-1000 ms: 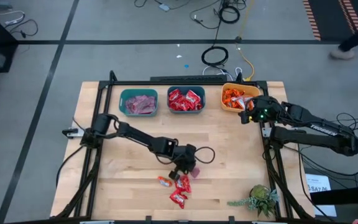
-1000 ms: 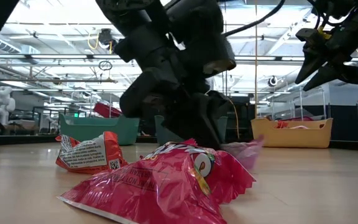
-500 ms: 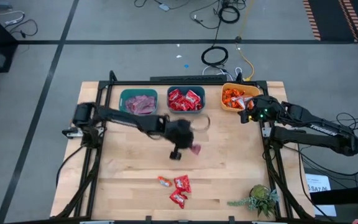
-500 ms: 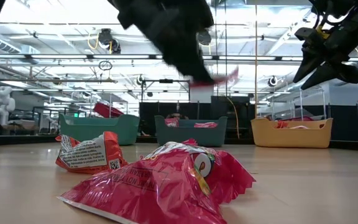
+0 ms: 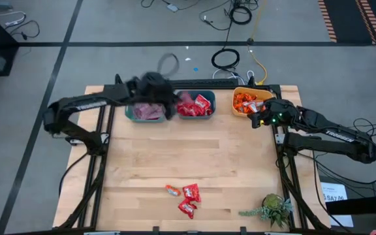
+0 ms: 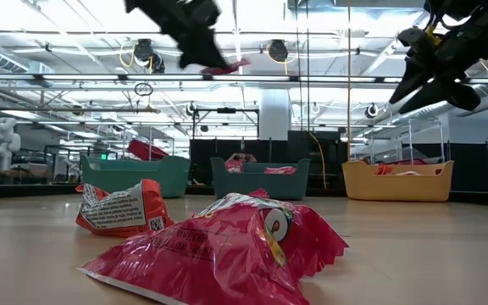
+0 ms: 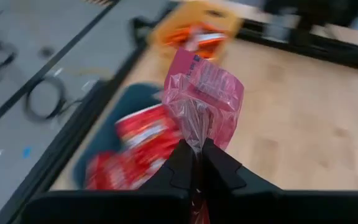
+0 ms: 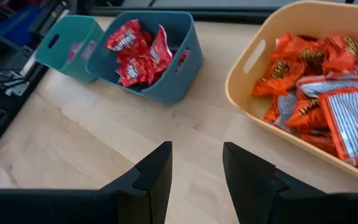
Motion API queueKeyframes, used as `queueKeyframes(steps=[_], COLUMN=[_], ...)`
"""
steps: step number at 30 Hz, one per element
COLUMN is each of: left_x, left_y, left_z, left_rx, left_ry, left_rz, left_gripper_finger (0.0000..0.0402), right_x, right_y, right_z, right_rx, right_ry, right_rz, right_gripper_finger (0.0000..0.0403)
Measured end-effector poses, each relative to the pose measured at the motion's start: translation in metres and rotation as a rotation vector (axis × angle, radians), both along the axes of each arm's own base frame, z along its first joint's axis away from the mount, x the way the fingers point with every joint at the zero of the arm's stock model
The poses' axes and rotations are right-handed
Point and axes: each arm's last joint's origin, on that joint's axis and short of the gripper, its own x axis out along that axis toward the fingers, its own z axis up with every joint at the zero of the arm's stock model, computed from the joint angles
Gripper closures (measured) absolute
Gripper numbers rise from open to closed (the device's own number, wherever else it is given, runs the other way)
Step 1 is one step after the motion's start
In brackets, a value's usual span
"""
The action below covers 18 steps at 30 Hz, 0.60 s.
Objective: Sort candy
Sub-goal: Put the red chocolate into the green bin
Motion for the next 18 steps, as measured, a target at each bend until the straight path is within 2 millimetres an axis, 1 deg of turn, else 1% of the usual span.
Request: queueKeyframes(steps=[3, 5, 9, 11, 14, 18], left_x=[-0.030, -0.050, -0.086, -0.101, -0.117, -0.123], left_y=[0.020, 0.029, 0.038, 0.039, 0.038, 0.036], left_z=[0.001, -0.005, -0.019, -0.032, -0.053, -0.072], left_rx=[-0.040, -0.047, -0.063, -0.089, -0.160, -0.183], left_ry=[-0.017, -0.011, -0.010, -0.002, 0.008, 0.026], left_rz=[0.128, 0.194, 0.353, 0.428, 0.517, 0.581], left_gripper_finger=[0.0383, 0.0384, 0.0383, 0.0378, 0.0366, 0.0353], right_x=[0.000, 0.001, 0.001, 0.001, 0.002, 0.004], right_y=[0.000, 0.000, 0.000, 0.000, -0.001, -0.002], right_z=[0.001, 0.000, 0.000, 0.000, -0.001, 0.000], right_rx=[-0.007, -0.007, -0.003, -0.003, 0.000, -0.003], right_ry=[-0.004, -0.002, 0.001, 0.003, 0.008, 0.003], right_rz=[0.004, 0.005, 0.008, 0.007, 0.007, 0.007], right_gripper_finger=[0.0268, 0.0268, 0.0268, 0.0268, 0.0268, 0.0268])
